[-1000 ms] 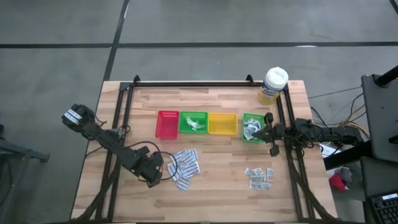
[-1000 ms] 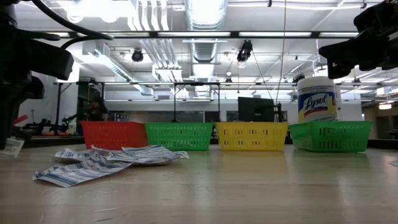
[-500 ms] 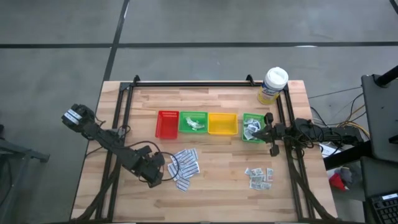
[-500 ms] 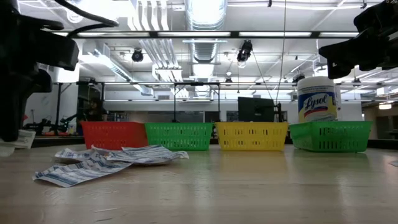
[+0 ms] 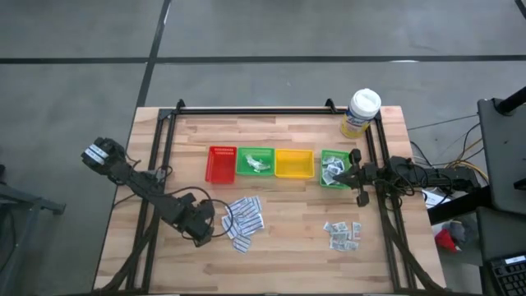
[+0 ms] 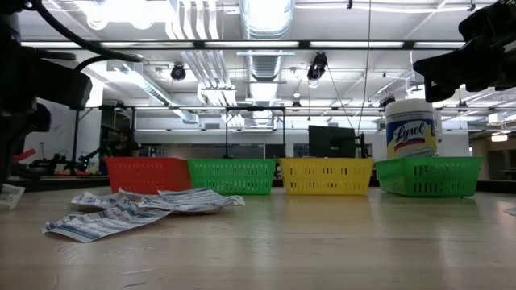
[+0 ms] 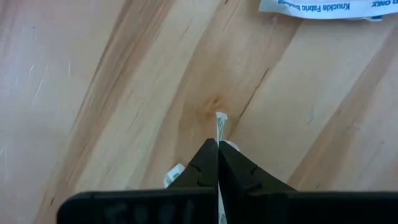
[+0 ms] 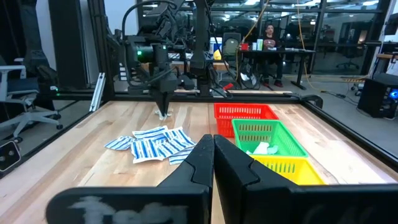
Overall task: Pick & Place First Aid Supplies
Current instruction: Put the green bandage into the left green bin
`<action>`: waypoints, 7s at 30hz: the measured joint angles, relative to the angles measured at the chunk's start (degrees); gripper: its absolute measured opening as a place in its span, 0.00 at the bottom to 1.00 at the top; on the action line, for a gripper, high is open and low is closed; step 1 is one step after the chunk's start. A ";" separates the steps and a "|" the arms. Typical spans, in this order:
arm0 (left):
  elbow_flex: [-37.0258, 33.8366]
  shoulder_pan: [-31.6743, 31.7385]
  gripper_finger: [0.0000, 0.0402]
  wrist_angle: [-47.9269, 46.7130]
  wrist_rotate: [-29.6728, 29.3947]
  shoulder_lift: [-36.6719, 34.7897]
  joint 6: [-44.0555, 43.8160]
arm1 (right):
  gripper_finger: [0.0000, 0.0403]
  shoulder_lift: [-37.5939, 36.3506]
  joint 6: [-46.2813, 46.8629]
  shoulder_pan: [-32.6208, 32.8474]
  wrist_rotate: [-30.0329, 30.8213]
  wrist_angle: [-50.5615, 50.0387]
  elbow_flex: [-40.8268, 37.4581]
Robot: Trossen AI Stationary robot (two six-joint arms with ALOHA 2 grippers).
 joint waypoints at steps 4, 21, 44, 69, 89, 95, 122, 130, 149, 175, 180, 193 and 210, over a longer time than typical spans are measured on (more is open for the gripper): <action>0.00 0.00 0.00 0.23 0.00 0.02 -0.04 | 0.02 0.00 0.00 -0.02 0.00 0.00 0.00; 0.02 0.00 0.00 0.23 0.01 0.02 -0.09 | 0.02 0.00 0.00 -0.01 0.00 0.00 0.00; 0.02 0.00 0.05 1.28 0.04 0.06 -0.09 | 0.02 -0.01 0.00 -0.01 0.01 0.01 0.00; 0.73 0.02 0.00 0.86 -1.13 0.04 1.22 | 0.02 0.00 0.00 0.00 0.00 0.01 0.00; 21.86 2.45 0.00 -14.00 -30.57 0.04 22.26 | 0.02 0.00 -0.15 0.00 0.00 0.00 -0.02; 25.74 9.17 0.00 -11.62 -36.77 0.08 38.54 | 0.02 0.00 -0.14 -0.02 0.02 0.00 0.00; 26.20 43.58 0.00 11.75 -4.76 6.28 74.26 | 0.02 0.02 -1.49 -0.02 0.07 0.02 0.00; 30.62 46.00 0.00 10.35 1.00 17.49 77.86 | 0.02 0.02 -1.51 -0.02 0.04 0.00 0.00; 35.80 50.73 0.00 4.22 8.54 22.72 78.51 | 0.02 0.02 -1.53 -0.02 0.04 0.00 0.00; 31.85 50.73 0.08 6.92 9.70 24.10 74.76 | 0.02 0.00 -1.53 -0.02 0.04 0.00 0.00; 31.26 50.73 0.22 7.27 9.70 24.10 73.94 | 0.02 0.00 -1.53 -0.02 0.04 0.00 0.00; 35.07 50.75 0.38 3.36 7.93 20.55 73.98 | 0.02 0.01 -1.53 0.00 0.02 0.02 0.00; 38.24 42.52 0.38 -29.63 14.33 8.04 45.98 | 0.02 0.31 -1.51 0.00 0.01 -0.01 0.00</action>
